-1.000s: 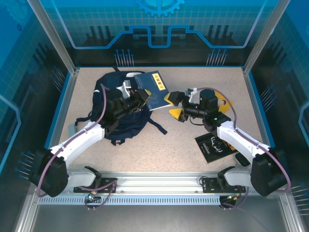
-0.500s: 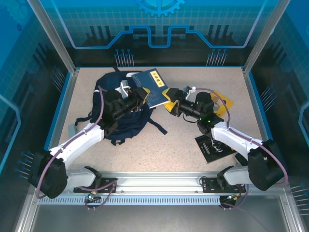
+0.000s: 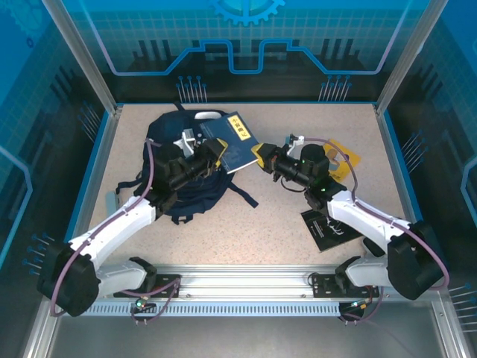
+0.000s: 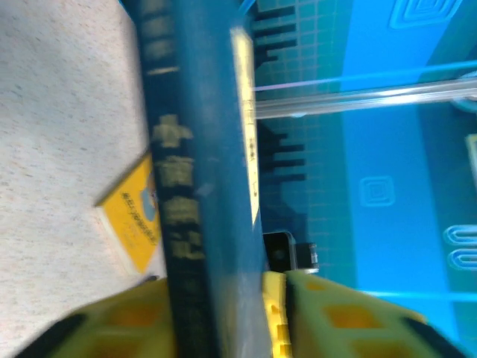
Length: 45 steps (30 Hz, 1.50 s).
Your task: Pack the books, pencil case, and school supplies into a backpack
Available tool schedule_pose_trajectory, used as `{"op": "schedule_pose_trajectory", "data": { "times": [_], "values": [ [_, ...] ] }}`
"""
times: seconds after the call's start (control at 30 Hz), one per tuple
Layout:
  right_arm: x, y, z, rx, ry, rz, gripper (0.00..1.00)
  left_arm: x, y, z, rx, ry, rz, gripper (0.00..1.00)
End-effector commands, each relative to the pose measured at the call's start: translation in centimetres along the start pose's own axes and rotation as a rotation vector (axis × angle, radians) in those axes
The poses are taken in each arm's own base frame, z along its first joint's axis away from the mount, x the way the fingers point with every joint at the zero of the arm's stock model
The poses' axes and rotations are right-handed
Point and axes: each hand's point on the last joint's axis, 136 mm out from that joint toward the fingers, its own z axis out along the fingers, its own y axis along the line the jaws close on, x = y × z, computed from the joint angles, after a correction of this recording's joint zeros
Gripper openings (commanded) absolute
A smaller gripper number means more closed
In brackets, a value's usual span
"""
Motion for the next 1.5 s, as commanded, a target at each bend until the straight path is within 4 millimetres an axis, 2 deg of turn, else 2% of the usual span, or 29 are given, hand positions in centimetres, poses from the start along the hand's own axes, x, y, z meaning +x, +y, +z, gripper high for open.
{"op": "schedule_pose_trajectory", "data": {
  "times": [0.0,0.1,0.13,0.23,0.3,0.4,0.43,0.47,0.67,0.73,0.8,0.9,1.1,1.33,1.47],
  "values": [
    [-0.4,-0.2,-0.8,0.087,-0.044,-0.098,0.03,-0.4,1.6,-1.8,-0.091,-0.011,0.058,0.59],
    [-1.0,-1.2,-2.0,0.191,-0.075,-0.203,0.00,-1.3,5.6,-3.8,-0.268,-0.043,0.118,0.82],
    [-1.3,-1.5,-2.5,0.230,-0.090,-0.244,0.00,-1.7,7.1,-4.7,-0.336,-0.052,0.150,0.86],
    [-2.0,-2.9,-4.0,0.325,-0.125,-0.324,0.00,-3.4,11.3,-7.6,-0.543,-0.092,0.225,0.93],
    [-2.3,-3.1,-4.6,0.345,-0.138,-0.357,0.00,-4.3,13.7,-9.1,-0.647,-0.099,0.267,0.95],
    [-2.4,-3.7,-5.0,0.378,-0.134,-0.386,0.00,-5.2,16.7,-10.2,-0.755,-0.088,0.289,0.97],
    [-2.4,-3.8,-5.0,0.382,-0.126,-0.394,0.00,-5.3,17.5,-10.3,-0.779,-0.074,0.289,0.97],
    [-2.4,-2.7,-4.8,0.364,-0.125,-0.407,0.00,-5.3,18.2,-10.2,-0.796,-0.055,0.280,0.96],
    [-1.9,-3.7,-4.2,0.389,-0.075,-0.407,0.00,-5.0,21.0,-7.7,-0.830,0.071,0.294,0.95],
    [-1.8,-4.0,-4.0,0.395,-0.064,-0.402,0.00,-4.4,21.8,-6.4,-0.787,0.125,0.311,0.91],
    [-1.7,-4.4,-4.0,0.405,-0.058,-0.397,0.00,-3.9,22.8,-5.9,-0.785,0.154,0.296,0.88],
    [-1.8,-4.9,-4.0,0.420,-0.059,-0.388,0.00,-2.4,23.6,-5.5,-0.766,0.200,0.263,0.86],
    [-2.4,-5.6,-4.6,0.464,-0.085,-0.376,0.00,2.7,23.6,-3.3,-0.710,0.330,0.271,0.86],
    [-4.5,-6.1,-7.0,0.497,-0.155,-0.335,0.00,8.9,20.3,1.5,-0.552,0.494,0.311,0.85],
    [-5.7,-7.1,-9.5,0.526,-0.208,-0.321,0.00,10.7,18.7,3.4,-0.511,0.560,0.347,0.85]
  ]
}}
